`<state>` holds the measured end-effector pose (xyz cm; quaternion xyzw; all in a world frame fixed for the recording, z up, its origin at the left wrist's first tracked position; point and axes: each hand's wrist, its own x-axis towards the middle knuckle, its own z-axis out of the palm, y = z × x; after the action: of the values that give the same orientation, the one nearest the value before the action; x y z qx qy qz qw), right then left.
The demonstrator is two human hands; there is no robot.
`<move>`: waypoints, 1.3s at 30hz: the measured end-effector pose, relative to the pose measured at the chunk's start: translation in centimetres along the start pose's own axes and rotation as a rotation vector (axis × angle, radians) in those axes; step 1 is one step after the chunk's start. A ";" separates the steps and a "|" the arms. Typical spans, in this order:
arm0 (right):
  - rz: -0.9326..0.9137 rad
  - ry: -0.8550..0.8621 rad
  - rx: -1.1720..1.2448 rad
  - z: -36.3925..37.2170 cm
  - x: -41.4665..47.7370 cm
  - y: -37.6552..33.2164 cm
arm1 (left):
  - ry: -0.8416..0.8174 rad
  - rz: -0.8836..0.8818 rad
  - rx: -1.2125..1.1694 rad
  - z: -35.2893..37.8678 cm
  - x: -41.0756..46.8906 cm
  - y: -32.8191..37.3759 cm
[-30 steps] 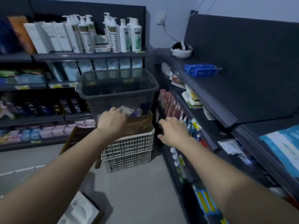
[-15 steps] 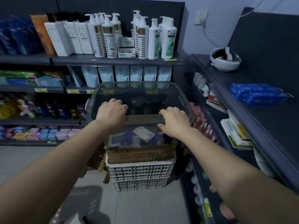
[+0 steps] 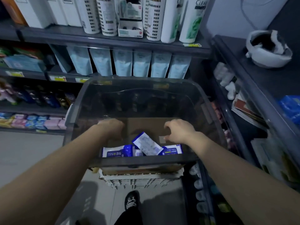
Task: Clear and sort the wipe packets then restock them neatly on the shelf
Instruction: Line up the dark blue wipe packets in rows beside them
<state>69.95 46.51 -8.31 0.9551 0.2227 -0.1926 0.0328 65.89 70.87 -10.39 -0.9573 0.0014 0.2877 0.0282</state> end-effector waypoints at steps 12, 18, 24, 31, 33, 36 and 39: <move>0.029 -0.532 -0.036 6.1 9.3 1.5 | -0.545 0.207 0.044 7.7 10.2 -0.6; -0.052 -0.541 -0.143 9.5 11.7 -1.2 | -0.513 0.156 0.054 9.2 11.5 -0.2; 0.077 -0.436 -0.001 10.8 13.2 -1.8 | -0.279 -0.103 -0.400 8.2 12.3 -2.4; -0.049 0.074 0.121 10.0 13.8 -2.5 | 0.073 -0.284 -0.856 5.9 14.1 -2.3; -0.222 -0.096 0.239 10.1 13.7 -3.9 | 0.114 -0.237 -0.931 5.4 14.2 -2.4; -0.183 -0.380 0.380 10.5 13.2 -6.3 | 0.049 -0.138 -1.150 4.6 13.5 -2.6; -0.131 -0.444 0.400 10.7 13.1 -6.7 | -0.095 -0.128 -1.289 3.8 12.7 -2.5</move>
<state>74.09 56.38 -23.07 0.8608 0.2289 -0.4385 -0.1203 74.48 73.70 -20.40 -0.7667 -0.2300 0.2708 -0.5347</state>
